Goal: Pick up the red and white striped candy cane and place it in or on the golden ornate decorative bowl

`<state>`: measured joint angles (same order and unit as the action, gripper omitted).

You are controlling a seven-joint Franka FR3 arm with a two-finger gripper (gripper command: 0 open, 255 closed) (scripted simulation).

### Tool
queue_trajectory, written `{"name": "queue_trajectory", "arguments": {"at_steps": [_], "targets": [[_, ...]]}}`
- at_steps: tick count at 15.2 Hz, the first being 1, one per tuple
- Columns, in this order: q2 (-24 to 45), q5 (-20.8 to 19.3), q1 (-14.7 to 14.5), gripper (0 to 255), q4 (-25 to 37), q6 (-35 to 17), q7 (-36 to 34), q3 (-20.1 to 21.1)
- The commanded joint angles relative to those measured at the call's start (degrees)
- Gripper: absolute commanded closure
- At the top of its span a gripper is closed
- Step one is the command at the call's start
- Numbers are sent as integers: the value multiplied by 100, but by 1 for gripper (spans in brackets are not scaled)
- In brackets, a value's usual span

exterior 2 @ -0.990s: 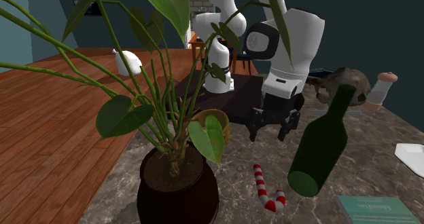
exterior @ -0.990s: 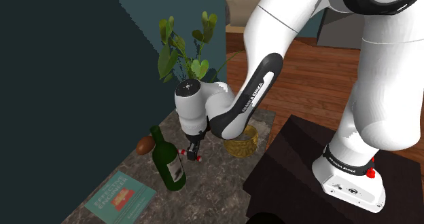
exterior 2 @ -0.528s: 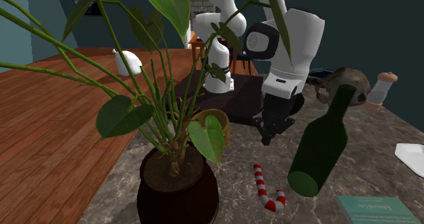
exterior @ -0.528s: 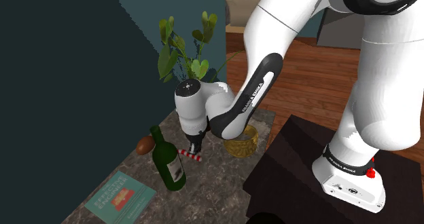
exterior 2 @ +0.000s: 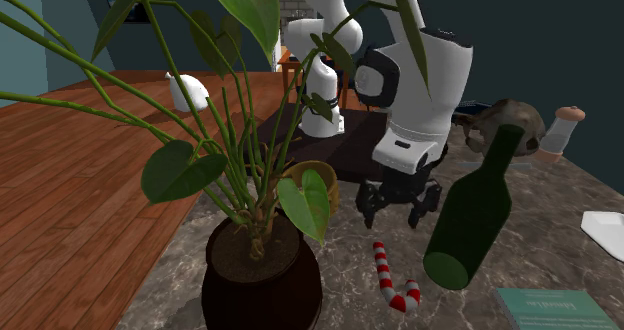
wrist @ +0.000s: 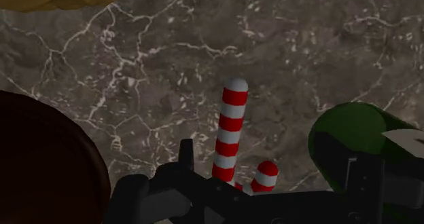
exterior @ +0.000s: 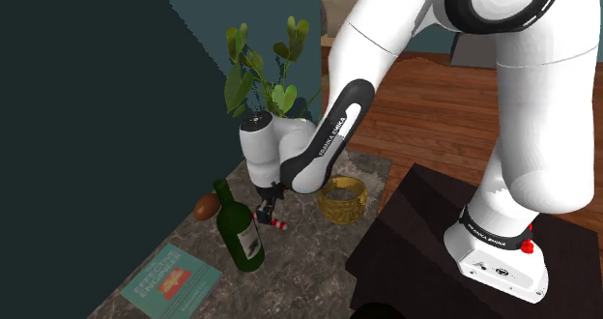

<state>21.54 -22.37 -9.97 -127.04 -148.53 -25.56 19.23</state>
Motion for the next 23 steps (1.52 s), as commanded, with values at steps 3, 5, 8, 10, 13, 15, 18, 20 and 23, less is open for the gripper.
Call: {"name": "queue_trajectory", "arguments": {"at_steps": [3,5,8,10,13,15,18,20,23], "targets": [[997,558,290,0,1017,189,244,39],[1271,700,374,0,1309,261,305,60],[1467,617,309,0,1358,116,249,-17],[1600,565,263,0,1397,22,215,-71],[1772,503,204,0,1453,-96,173,-140],[1773,503,204,0,1454,-96,173,-140],[1773,503,204,0,1455,-95,173,-140],[1773,503,204,0,1455,-95,173,-140],[1773,503,204,255,1455,-96,173,-141]]}}
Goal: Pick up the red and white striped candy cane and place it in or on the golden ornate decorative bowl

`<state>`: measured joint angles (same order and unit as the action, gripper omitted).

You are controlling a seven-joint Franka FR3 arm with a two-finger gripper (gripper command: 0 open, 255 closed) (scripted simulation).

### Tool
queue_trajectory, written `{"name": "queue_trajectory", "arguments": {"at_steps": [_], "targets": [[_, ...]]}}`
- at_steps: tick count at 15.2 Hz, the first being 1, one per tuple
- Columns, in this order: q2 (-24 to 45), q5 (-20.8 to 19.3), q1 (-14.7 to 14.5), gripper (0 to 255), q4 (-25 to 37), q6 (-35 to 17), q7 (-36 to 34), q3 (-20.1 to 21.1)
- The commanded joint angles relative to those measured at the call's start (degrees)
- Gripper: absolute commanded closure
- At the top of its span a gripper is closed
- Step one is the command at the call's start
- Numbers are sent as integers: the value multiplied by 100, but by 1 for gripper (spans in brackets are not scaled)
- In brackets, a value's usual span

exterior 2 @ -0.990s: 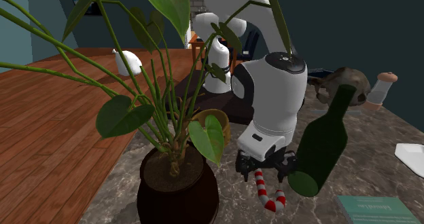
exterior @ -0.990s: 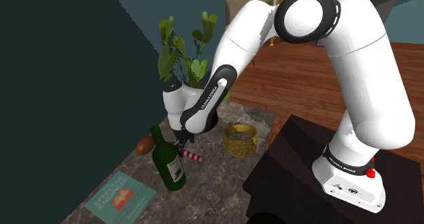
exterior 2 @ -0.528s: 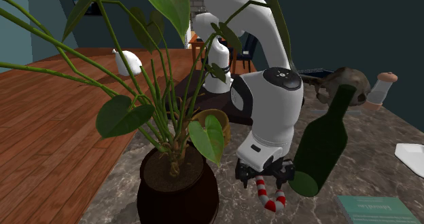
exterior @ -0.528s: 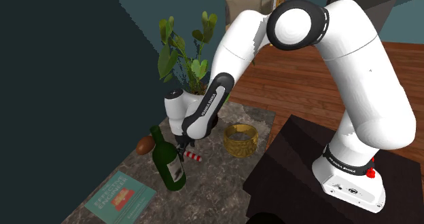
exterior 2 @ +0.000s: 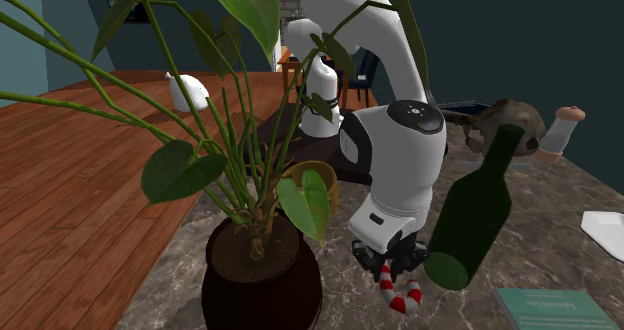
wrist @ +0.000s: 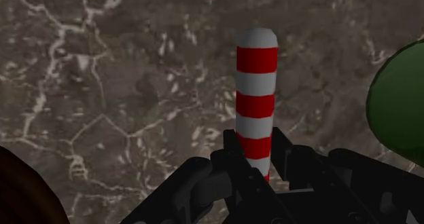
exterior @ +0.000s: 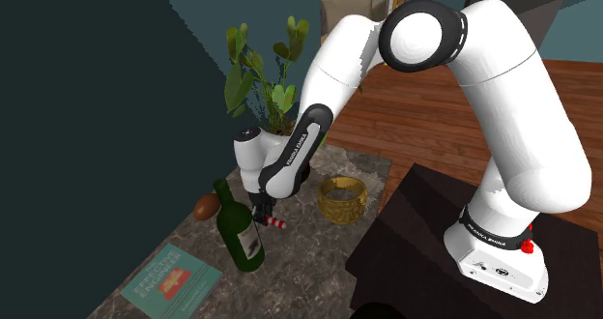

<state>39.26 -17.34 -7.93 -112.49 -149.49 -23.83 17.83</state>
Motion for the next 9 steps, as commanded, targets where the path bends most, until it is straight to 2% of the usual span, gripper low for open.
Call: {"name": "queue_trajectory", "arguments": {"at_steps": [1,9], "targets": [[1,0,0,255,0,0,0,-1],[-134,47,43,255,-44,92,28,54]]}}
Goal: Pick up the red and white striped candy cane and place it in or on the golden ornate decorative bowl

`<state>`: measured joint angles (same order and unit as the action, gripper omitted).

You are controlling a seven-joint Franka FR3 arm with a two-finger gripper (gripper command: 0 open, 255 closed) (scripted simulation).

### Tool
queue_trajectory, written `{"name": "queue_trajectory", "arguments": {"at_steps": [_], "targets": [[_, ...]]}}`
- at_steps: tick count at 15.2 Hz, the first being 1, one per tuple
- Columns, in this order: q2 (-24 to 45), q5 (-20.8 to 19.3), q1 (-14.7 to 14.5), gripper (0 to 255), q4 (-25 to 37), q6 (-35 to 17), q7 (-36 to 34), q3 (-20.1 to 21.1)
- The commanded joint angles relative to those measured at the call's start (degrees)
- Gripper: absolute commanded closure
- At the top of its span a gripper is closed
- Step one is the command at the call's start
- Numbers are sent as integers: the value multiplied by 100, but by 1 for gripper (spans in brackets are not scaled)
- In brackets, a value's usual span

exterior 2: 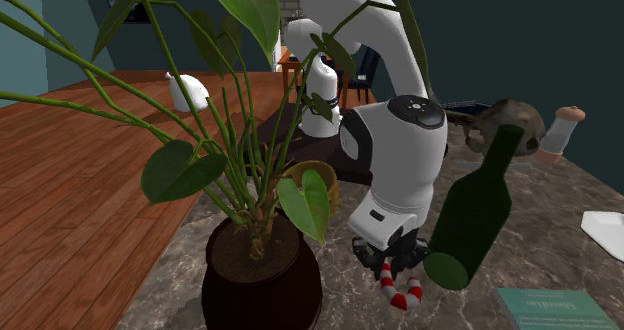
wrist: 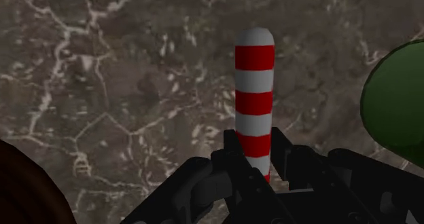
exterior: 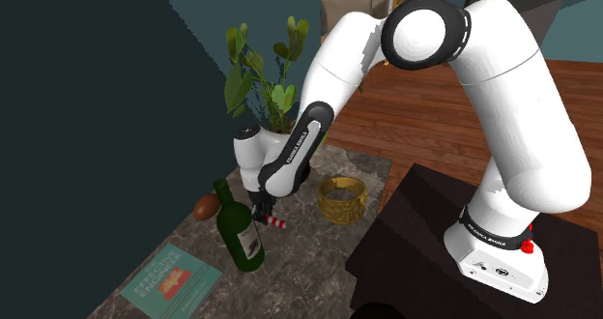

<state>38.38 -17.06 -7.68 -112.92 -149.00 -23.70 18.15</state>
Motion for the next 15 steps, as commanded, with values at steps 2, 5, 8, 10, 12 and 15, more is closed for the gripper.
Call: {"name": "queue_trajectory", "arguments": {"at_steps": [2,5,8,10,12,15], "targets": [[-177,69,59,255,-40,137,44,76],[-372,148,121,255,-88,283,91,156],[-562,231,181,255,-126,434,140,235],[-686,289,220,255,-144,537,174,287],[-809,348,258,255,-158,643,208,337],[-988,438,312,255,-169,805,262,409]]}}
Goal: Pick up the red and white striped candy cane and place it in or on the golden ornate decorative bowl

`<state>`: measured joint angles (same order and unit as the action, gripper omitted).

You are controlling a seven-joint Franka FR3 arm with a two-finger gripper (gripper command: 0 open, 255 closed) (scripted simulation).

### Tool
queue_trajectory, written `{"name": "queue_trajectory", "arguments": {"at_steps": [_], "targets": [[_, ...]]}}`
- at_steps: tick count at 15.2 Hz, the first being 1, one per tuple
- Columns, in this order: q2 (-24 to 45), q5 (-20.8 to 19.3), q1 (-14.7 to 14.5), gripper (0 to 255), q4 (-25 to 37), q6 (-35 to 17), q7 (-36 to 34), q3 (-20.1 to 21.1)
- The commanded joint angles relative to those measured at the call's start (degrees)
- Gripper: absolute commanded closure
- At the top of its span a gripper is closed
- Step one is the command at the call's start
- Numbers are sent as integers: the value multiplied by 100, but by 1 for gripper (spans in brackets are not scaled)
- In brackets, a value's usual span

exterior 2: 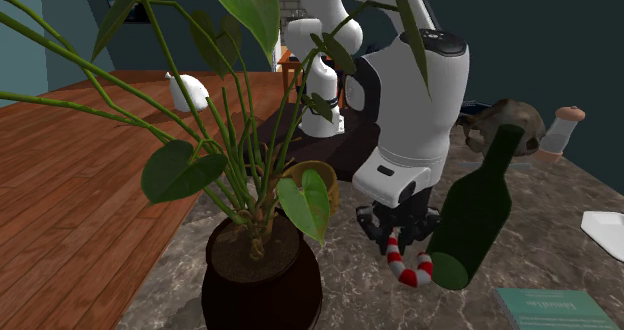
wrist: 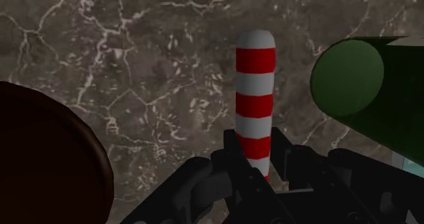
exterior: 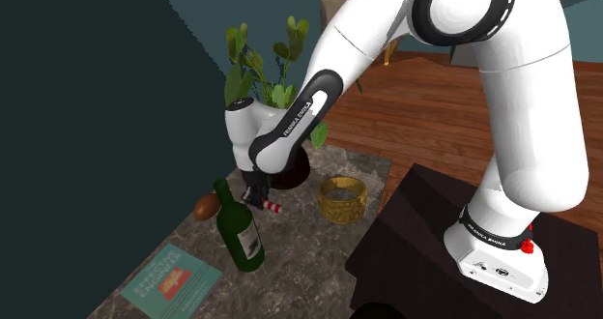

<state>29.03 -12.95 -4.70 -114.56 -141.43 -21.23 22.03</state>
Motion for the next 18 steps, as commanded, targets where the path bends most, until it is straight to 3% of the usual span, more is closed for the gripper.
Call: {"name": "queue_trajectory", "arguments": {"at_steps": [1,16,18], "targets": [[-112,57,32,255,-6,103,32,45],[-906,501,241,255,128,979,293,318],[-1280,680,456,255,-383,812,532,354]]}}
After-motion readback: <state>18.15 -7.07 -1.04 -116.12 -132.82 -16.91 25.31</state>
